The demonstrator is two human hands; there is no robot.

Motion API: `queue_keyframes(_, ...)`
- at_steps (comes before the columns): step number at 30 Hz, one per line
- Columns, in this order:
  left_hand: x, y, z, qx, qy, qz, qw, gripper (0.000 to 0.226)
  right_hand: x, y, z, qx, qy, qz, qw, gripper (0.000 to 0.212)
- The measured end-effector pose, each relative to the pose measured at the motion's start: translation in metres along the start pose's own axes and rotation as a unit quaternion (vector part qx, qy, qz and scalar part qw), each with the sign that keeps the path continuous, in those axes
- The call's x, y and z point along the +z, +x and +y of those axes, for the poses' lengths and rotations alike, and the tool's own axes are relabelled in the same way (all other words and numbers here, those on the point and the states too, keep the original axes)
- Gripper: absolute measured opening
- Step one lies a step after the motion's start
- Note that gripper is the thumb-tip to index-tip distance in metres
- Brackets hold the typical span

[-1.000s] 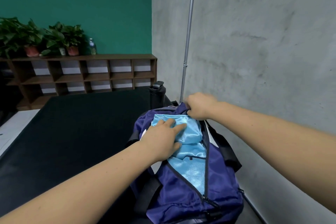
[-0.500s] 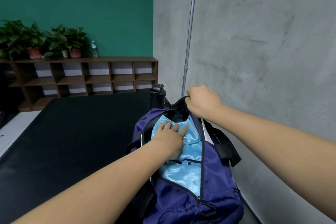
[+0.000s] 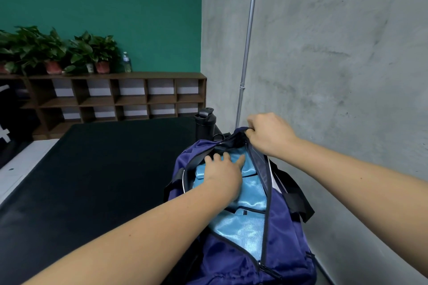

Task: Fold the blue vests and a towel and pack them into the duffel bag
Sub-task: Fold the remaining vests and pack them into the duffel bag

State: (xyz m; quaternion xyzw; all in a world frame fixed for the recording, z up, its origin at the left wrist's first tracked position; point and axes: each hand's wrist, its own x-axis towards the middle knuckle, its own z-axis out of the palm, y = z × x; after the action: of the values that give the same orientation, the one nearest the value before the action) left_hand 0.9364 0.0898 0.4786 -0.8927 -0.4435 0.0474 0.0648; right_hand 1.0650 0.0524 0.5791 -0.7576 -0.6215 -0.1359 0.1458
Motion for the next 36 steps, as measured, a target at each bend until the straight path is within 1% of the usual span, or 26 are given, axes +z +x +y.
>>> queue_keyframes(2,0.0,-0.007,0.006,-0.007,0.009,-0.022,1.0,0.101,0.002,-0.001,0.0,-0.001,-0.002,0.001,1.0,0.017)
queue_keyframes(4,0.002,-0.012,0.011,-0.01,-0.014,-0.057,0.998,0.098,0.004,-0.002,0.0,-0.003,-0.003,0.002,1.0,0.018)
queue_keyframes(7,-0.001,-0.013,0.015,-0.016,-0.085,-0.093,0.992,0.076,0.005,-0.003,-0.002,-0.006,0.004,0.001,1.0,0.021)
queue_keyframes(9,0.006,-0.001,0.01,0.004,-0.128,-0.109,0.986,0.07,0.005,-0.004,-0.002,-0.006,0.009,-0.003,1.0,0.022)
queue_keyframes(11,0.017,0.015,-0.002,0.051,-0.141,-0.143,0.978,0.08,0.004,-0.003,-0.002,0.0,0.009,-0.009,1.0,0.021)
queue_keyframes(13,0.03,0.027,-0.013,0.082,-0.132,-0.151,0.976,0.095,0.003,-0.003,-0.002,0.006,0.01,-0.025,1.0,0.021)
queue_keyframes(14,0.032,0.028,-0.018,0.083,-0.143,-0.152,0.975,0.096,0.003,-0.003,-0.002,0.009,0.013,-0.037,0.999,0.022)
queue_keyframes(15,0.029,0.023,-0.022,0.076,-0.164,-0.149,0.972,0.092,0.002,-0.004,-0.003,0.012,0.014,-0.048,0.999,0.025)
queue_keyframes(17,0.011,0.004,-0.029,0.089,-0.208,-0.133,0.965,0.072,0.001,-0.005,-0.008,0.016,0.012,-0.062,0.998,0.025)
queue_keyframes(18,0.006,-0.003,-0.035,0.101,-0.229,-0.113,0.962,0.065,-0.001,-0.006,-0.011,0.017,0.012,-0.068,0.998,0.022)
queue_keyframes(21,-0.004,-0.026,-0.058,0.153,-0.266,-0.032,0.951,0.061,-0.004,-0.009,-0.025,0.013,0.023,-0.07,0.997,0.015)
queue_keyframes(23,-0.006,-0.043,-0.079,0.153,-0.272,0.024,0.95,0.06,-0.004,-0.011,-0.036,-0.003,0.036,-0.05,0.998,0.013)
queue_keyframes(25,-0.008,-0.065,-0.103,0.144,-0.27,0.076,0.949,0.056,-0.002,-0.013,-0.052,-0.028,0.052,-0.034,0.998,0.019)
queue_keyframes(27,-0.009,-0.094,-0.129,0.132,-0.283,0.113,0.943,0.055,0.002,-0.017,-0.073,-0.052,0.068,-0.035,0.996,0.026)
queue_keyframes(30,0.003,-0.135,-0.173,0.087,-0.295,0.124,0.943,0.053,0.011,-0.027,-0.112,-0.08,0.095,-0.04,0.991,0.026)
queue_keyframes(34,0.024,-0.187,-0.233,0.014,-0.273,0.119,0.954,0.051,0.036,-0.045,-0.177,-0.122,0.146,-0.075,0.979,0.025)
queue_keyframes(36,0.035,-0.215,-0.267,-0.025,-0.281,0.115,0.952,0.05,0.052,-0.054,-0.215,-0.145,0.175,-0.091,0.97,0.024)
